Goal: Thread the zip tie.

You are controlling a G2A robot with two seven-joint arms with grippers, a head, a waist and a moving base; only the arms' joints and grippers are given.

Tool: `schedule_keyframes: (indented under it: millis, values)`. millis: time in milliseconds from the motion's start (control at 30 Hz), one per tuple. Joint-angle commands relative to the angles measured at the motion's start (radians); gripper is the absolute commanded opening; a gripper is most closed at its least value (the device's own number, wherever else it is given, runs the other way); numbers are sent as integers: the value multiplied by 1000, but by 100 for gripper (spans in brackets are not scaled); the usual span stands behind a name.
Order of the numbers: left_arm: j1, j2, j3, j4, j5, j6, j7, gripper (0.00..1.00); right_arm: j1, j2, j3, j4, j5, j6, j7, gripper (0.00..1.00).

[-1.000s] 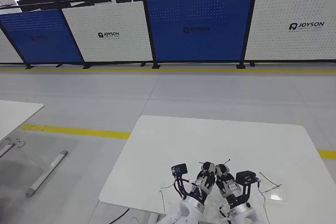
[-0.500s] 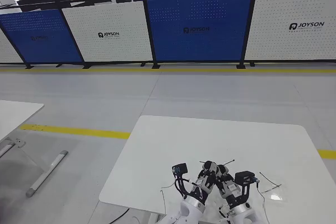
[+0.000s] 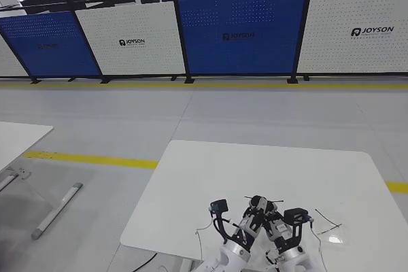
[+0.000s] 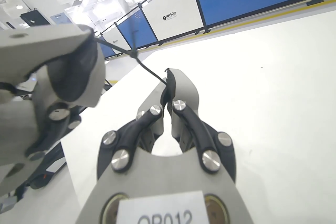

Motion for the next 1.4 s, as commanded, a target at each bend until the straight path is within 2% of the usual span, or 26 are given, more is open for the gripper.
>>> schedule_keyframes:
  millis: [0, 133, 733, 933, 1033, 1067, 1100, 1167, 1267, 1367]
  values:
    - [7, 1, -1, -9, -3, -11, 1, 0, 4, 0, -3, 7, -3, 2, 2, 0]
    - [20, 3, 0, -27, 0, -25, 4, 0, 11, -1, -7, 19, -2, -1, -1, 0]
    - [54, 11, 6, -46, 24, -77, 28, 0, 8, 2, -6, 23, -11, -10, -17, 0]
    - [63, 14, 7, -52, 27, -87, 31, 0, 10, 2, -9, 23, -11, -6, -15, 0]
    - [64, 14, 5, -55, 35, -74, 39, 0, 11, 1, -10, 21, -6, -7, -14, 0]
    - [66, 14, 4, -59, 38, -57, 51, 0, 9, 1, -9, 16, 7, -8, -19, 37]
    - [63, 12, 2, -59, 36, -44, 64, 0, 5, 1, -5, 11, 21, -7, -27, 100]
    - [49, 8, -2, -46, 22, -25, 100, 0, -7, 2, 10, -4, 41, -11, -45, 100]
    - [26, 3, -21, -20, -15, -24, 127, 0, -42, 8, 48, -31, 76, -42, -98, 100]
    - [2, -1, -39, -9, -54, -12, 137, 0, -88, 16, 97, -64, 100, -72, -143, 100]
